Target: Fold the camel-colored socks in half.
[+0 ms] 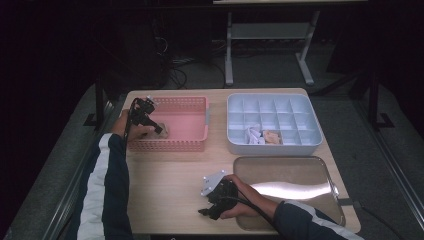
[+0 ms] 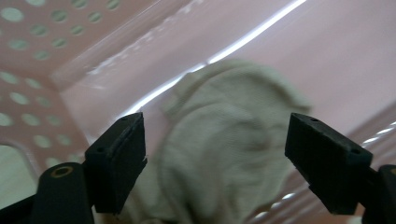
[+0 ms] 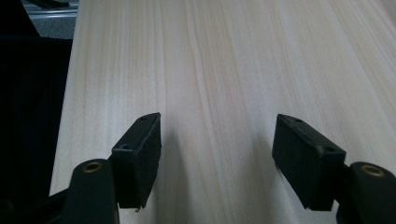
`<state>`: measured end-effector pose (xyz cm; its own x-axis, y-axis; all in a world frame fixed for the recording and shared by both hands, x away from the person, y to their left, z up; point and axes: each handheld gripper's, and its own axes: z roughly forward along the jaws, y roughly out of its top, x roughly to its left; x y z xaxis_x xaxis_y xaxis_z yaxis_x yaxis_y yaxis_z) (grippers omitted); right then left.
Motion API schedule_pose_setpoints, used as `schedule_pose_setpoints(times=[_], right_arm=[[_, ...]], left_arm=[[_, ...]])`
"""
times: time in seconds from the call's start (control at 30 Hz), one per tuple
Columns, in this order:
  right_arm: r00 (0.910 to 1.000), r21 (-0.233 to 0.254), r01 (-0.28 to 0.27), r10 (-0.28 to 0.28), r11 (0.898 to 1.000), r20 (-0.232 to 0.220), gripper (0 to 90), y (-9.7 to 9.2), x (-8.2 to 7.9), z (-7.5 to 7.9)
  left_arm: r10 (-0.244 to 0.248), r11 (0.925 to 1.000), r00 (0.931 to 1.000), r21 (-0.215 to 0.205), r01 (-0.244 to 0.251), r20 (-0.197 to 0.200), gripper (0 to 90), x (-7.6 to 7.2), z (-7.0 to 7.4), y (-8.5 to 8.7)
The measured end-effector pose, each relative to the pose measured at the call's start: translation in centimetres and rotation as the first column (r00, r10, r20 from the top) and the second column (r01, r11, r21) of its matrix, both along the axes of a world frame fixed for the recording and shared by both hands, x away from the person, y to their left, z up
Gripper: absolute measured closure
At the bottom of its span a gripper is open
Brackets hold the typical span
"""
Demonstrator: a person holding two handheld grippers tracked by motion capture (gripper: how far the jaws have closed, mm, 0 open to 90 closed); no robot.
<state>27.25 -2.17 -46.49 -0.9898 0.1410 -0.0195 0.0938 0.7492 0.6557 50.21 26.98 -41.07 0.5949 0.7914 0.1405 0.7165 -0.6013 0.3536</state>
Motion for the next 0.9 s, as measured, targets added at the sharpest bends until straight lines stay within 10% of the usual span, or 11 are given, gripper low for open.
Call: schedule_pose_setpoints(times=[0.23,0.47,0.9], right_arm=[[0.9999,-0.005,-0.015,0.015,1.000,-0.007,32.0,0.1,-0.3,-0.1],[0.9995,-0.010,-0.031,0.031,0.999,0.005,31.7,0.2,-0.6,0.0],[0.9992,-0.006,-0.039,0.039,0.999,-0.002,31.7,0.2,-0.6,0.0]], left_arm=[[0.006,0.9997,0.9953,0.023,-0.004,-0.096,21.5,0.9,-0.6,-0.2],[-0.062,0.9897,0.9716,0.112,0.089,-0.228,27.8,1.2,-1.9,-1.5],[-0.117,0.9833,0.9802,0.120,0.137,-0.160,72.0,0.2,-1.4,-1.9]])
